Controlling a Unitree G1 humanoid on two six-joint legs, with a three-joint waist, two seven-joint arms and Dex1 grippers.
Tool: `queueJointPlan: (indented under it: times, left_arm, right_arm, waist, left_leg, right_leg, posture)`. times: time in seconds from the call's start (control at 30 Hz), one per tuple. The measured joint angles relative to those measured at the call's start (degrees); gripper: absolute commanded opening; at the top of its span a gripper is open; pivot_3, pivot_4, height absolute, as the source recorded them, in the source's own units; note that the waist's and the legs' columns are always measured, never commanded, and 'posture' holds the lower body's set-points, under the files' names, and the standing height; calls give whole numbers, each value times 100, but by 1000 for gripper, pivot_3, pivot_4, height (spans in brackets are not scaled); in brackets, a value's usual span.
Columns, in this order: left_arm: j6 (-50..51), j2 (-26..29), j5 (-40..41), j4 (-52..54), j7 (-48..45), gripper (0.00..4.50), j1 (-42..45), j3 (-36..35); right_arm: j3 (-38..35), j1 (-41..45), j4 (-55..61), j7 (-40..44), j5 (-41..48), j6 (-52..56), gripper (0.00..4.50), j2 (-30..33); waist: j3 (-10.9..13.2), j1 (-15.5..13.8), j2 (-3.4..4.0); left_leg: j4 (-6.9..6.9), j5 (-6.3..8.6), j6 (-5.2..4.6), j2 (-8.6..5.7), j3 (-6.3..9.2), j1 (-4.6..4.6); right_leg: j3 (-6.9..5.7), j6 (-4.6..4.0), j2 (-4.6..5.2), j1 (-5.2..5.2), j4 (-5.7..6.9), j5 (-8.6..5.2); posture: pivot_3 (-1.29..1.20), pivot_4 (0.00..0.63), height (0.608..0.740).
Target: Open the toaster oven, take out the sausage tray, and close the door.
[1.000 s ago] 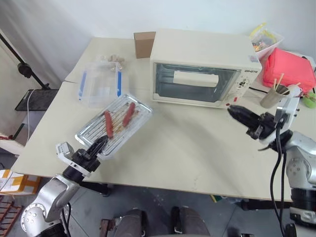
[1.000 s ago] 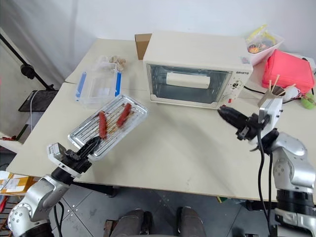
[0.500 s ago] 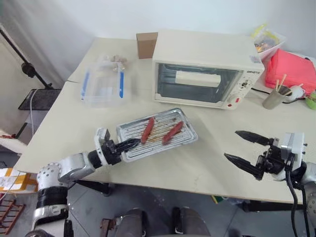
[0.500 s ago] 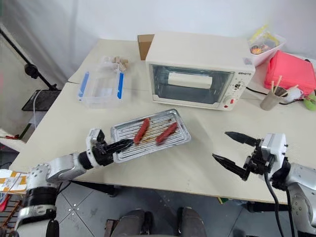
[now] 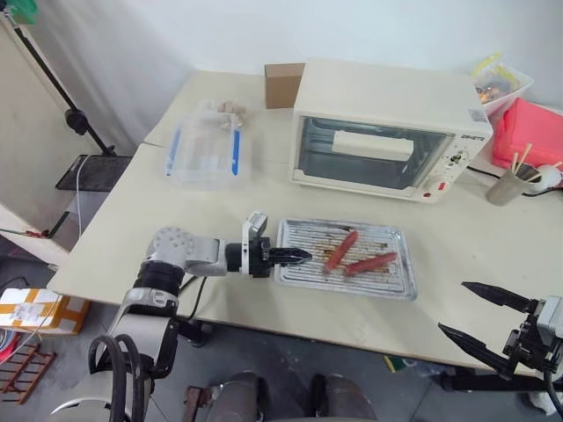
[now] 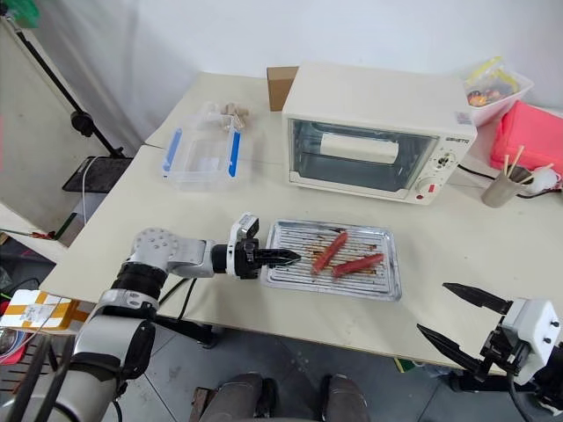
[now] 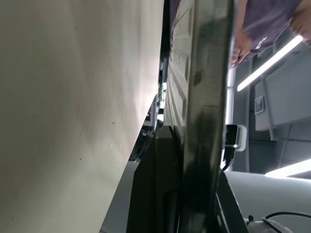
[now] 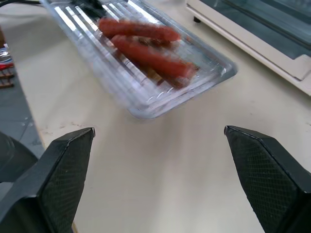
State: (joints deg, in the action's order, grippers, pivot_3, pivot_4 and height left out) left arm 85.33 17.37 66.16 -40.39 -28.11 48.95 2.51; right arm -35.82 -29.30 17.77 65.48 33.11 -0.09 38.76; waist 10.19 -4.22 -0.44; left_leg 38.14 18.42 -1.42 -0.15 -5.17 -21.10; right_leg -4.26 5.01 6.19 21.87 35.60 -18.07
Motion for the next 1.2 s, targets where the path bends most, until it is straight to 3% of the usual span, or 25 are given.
queueJointPlan:
  times: [0.03, 0.13, 0.57, 0.67, 0.8, 0.93, 1.03, 1.2]
  left_arm:
    - [-3, -42, -145, -51, -97, 0, 51, 6]
    - [-33, -117, -558, -96, -316, 576, 135, -21]
    - [229, 41, -1308, 674, -808, 4466, -262, -425]
    - [248, 550, -1283, 1405, -1035, 4466, -651, -465]
    - [-567, 1706, -1527, 2770, -1734, 4466, -1447, -122]
    - [-2643, 2440, -2423, 3689, -2397, 4466, -2280, 126]
    - [-4833, 2840, -3457, 3881, -2860, 4466, -2939, 143]
    - [-7376, 2783, -3981, 3740, -3768, 4466, -3600, -251]
  right_arm:
    - [-34, -31, 2, -32, 1, 0, 4469, -16]
    - [-57, -63, 17, -94, 4, 1, 4500, -28]
    - [185, 238, -38, -81, -1, 1, 4500, -53]
    - [215, 364, -67, -31, 3, 9, 4500, 2]
    - [306, 596, -164, 6, 16, 107, 4500, 133]
    - [415, 874, -207, 77, 60, 194, 4500, 262]
    - [532, 1104, -211, 163, 129, 286, 4500, 350]
    - [844, 1561, -203, 317, 230, 456, 4500, 470]
  waist:
    - [-2, -8, 3]
    - [-4, -18, 7]
    - [-1, 167, 4]
    - [0, 313, 1]
    - [0, 451, 2]
    - [0, 432, 8]
    - [2, 419, 12]
    - [5, 417, 15]
  left_leg:
    - [-2, 0, 0, -3, 0, 0]
    - [-5, 0, 0, -10, 1, -1]
    - [-19, -1, 0, -9, 2, -1]
    - [-30, -5, 8, -7, 1, 0]
    - [-70, -22, 26, -7, -7, 16]
    - [-101, -25, 29, -7, -15, 51]
    - [-112, -23, 26, -5, -14, 49]
    - [-106, -26, -5, -5, -13, -26]
  right_leg:
    - [-1, 3, 5, -1, -4, 2]
    - [-1, 16, 18, -5, -13, 9]
    - [-2, 19, 18, 2, -15, 10]
    - [-1, 17, 17, 11, -9, 9]
    - [5, 12, 17, 18, -10, 6]
    - [12, -8, 17, 2, -18, -4]
    - [12, -26, 20, 11, -19, -14]
    - [2, -30, 27, 76, -20, -16]
  posture:
    - [0, 150, 740]
    - [0, 150, 740]
    - [0, 150, 740]
    - [0, 150, 740]
    - [0, 150, 740]
    - [0, 150, 740]
    - [0, 150, 740]
    - [0, 150, 740]
